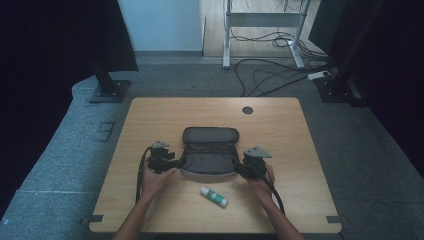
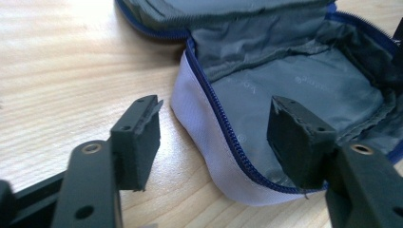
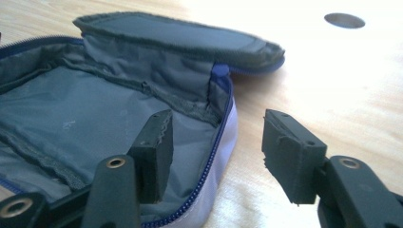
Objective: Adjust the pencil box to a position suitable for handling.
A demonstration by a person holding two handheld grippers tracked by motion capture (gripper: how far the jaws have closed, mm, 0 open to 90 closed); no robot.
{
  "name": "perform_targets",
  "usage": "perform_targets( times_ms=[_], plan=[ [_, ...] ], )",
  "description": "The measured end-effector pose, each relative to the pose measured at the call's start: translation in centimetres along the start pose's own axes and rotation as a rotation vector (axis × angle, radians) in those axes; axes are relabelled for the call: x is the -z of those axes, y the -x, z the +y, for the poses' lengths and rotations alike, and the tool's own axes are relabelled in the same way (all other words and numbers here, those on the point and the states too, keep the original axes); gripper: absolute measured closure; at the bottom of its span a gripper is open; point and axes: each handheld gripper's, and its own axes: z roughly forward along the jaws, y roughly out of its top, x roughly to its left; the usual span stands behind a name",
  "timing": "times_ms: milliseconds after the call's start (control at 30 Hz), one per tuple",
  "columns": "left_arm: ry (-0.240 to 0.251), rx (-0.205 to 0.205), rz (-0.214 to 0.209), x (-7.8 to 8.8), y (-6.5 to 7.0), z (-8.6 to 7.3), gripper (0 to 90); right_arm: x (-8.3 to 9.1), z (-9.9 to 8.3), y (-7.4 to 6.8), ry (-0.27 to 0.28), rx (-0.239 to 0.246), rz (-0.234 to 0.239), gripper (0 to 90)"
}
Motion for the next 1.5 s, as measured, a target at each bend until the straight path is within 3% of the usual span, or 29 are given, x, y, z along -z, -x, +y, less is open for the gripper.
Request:
perform_targets(
  times_ms=[367, 533, 967, 1100, 1267, 1500],
  plan=[
    [0.032, -0.053, 0.007, 2.0, 0.9, -0.5, 33.0, 2.5, 0.5, -0.4, 0.038, -0.004, 0.084, 41.4],
    [0.066, -0.033, -0.025, 3.0, 0.9, -1.3, 32.7, 3.4, 0.1, -0.9, 0.041, -0.001, 0.126, 41.4],
    [0.074, -0.052, -0.053, 4.4, 1.0, -3.9, 33.0, 4.9, -1.7, -2.9, 0.028, 0.018, 0.197, 41.1],
    [0.067, -0.061, -0.036, 4.4, 0.6, -4.5, 33.6, 5.3, -2.4, -3.5, 0.022, 0.020, 0.221, 41.1],
    [0.099, -0.037, -0.025, 5.1, 0.1, -5.0, 34.6, 5.8, -2.9, -4.3, 0.014, 0.045, 0.232, 41.9],
    [0.094, -0.009, -0.022, 5.2, -0.6, -5.6, 34.7, 5.6, -3.6, -5.5, -0.011, 0.067, 0.269, 41.7]
  ],
)
